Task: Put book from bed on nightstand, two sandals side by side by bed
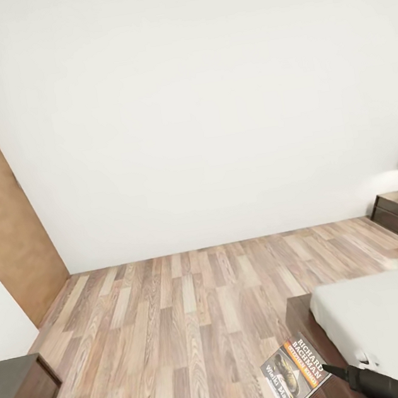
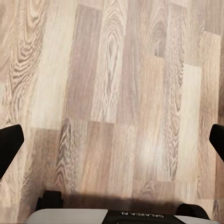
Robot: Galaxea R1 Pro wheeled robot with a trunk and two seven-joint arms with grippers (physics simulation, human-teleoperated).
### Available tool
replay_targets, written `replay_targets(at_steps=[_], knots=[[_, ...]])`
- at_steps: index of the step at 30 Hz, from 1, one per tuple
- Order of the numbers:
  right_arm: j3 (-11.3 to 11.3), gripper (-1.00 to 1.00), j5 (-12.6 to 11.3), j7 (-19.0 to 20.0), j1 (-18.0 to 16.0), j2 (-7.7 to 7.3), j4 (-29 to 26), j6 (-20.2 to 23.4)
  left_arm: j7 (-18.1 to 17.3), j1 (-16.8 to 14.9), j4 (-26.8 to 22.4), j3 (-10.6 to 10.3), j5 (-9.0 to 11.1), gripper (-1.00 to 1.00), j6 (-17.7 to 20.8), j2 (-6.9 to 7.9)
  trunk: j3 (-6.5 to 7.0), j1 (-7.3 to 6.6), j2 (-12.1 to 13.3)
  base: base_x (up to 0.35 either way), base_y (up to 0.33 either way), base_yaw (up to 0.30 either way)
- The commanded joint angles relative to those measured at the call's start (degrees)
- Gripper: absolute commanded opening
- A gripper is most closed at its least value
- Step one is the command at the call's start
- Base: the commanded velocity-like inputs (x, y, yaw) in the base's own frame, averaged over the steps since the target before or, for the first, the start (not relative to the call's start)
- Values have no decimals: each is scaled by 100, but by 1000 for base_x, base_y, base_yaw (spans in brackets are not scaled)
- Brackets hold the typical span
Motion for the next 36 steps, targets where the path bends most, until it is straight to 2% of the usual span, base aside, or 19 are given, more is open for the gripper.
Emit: replay_targets(at_steps=[1, 16, 36], knots=[[15, -100, -58, 33, -10, 2, 16, 33, -22, -5, 7, -48, 51, 100, -18, 1, -8, 4, -7, 307, 85, 0], [16, -100, -58, 33, -10, 2, 16, 33, -22, -5, 7, -48, 51, 100, -18, 1, -8, 4, -7, 307, 81, 0], [15, -100, -58, 33, -10, 2, 16, 33, -22, -5, 7, -48, 51, 100, -18, 1, -8, 4, -7, 307, 3, 0]])
